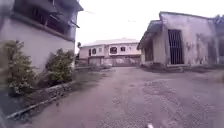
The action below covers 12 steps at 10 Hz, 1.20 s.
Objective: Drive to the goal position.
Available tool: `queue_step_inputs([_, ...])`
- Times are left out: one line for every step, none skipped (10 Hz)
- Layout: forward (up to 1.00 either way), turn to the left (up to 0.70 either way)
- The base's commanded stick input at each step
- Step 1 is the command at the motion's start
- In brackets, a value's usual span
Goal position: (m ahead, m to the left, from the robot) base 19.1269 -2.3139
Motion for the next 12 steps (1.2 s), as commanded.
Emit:
queue_step_inputs([1.0,-0.13])
queue_step_inputs([1.0,0.0])
queue_step_inputs([1.0,0.0])
queue_step_inputs([1.0,-0.15])
queue_step_inputs([1.0,-0.38])
queue_step_inputs([1.0,-0.25])
queue_step_inputs([1.0,0.0])
queue_step_inputs([1.0,0.0])
queue_step_inputs([1.0,0.0])
queue_step_inputs([1.0,0.0])
queue_step_inputs([1.0,0.0])
queue_step_inputs([1.0,0.0])
